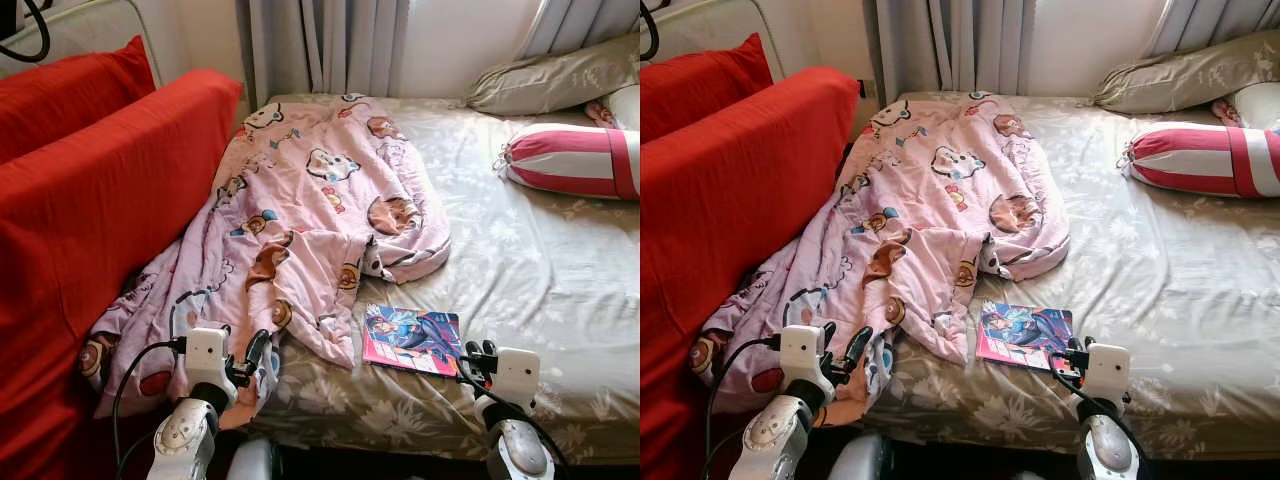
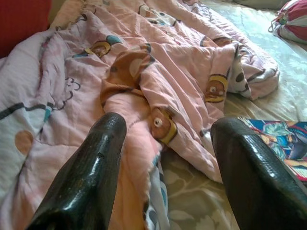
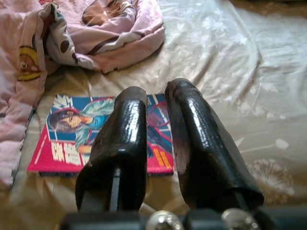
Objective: Clean up the room
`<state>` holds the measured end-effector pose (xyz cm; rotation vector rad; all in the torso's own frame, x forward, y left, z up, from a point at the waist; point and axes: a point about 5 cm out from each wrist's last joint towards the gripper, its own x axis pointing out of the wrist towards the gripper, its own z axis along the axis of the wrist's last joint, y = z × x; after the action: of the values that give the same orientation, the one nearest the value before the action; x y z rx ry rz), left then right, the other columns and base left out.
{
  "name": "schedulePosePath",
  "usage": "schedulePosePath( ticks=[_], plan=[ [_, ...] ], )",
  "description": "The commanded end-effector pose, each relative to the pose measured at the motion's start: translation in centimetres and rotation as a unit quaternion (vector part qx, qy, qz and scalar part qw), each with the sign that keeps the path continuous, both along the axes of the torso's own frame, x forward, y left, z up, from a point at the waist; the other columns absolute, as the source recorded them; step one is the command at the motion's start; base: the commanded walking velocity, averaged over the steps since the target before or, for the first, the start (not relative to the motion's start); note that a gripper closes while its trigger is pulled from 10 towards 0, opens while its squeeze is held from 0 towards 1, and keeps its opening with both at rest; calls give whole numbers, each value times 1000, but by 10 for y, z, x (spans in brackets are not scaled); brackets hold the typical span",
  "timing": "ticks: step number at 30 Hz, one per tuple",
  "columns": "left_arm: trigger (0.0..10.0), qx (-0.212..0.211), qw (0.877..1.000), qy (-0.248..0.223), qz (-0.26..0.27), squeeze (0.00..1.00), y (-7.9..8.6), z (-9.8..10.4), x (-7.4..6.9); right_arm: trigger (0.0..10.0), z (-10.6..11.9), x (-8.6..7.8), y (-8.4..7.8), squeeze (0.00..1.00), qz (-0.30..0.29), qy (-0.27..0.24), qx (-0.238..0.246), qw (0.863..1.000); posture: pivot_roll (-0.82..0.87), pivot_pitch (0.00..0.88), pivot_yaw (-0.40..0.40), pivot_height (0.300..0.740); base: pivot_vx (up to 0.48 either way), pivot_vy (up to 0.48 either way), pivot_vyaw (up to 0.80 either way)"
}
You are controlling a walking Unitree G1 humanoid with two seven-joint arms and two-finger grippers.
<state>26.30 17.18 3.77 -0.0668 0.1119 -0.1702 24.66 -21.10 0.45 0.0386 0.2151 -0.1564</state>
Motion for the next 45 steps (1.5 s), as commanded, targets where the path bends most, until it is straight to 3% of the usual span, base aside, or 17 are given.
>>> schedulePosePath(
  ticks=[1, 19, 33, 36, 45],
  plan=[
    [10000, -1, 1000, -6, -2, 0, 2, 4, 2, 10000, 3, 4, -4, 0, -12, -7, 1, 1000, -1, 62, -2, 650, 281, 0, 0],
    [10000, 1, 1000, -4, -2, 0, 1, 4, 2, 10000, 6, 10, -9, 0, -33, -14, 11, 999, 5, 76, -3, 650, 290, 0, -78],
    [10000, -4, 1000, -1, -6, 0, -2, 3, -1, 10000, 3, 15, 10, 0, 53, 7, -14, 998, 1, 83, -3, 637, 0, 0, 0],
    [10000, -5, 1000, -1, -7, 0, -2, 3, -1, 10000, 4, 15, 12, 0, 58, -2, -13, 998, 2, 85, -1, 617, 0, 0, 0],
    [10000, -3, 1000, -1, -7, 0, -2, 4, -1, 10000, 7, 18, 14, 0, 51, -10, -15, 999, 3, 92, 7, 617, 0, 0, 0]
  ],
)
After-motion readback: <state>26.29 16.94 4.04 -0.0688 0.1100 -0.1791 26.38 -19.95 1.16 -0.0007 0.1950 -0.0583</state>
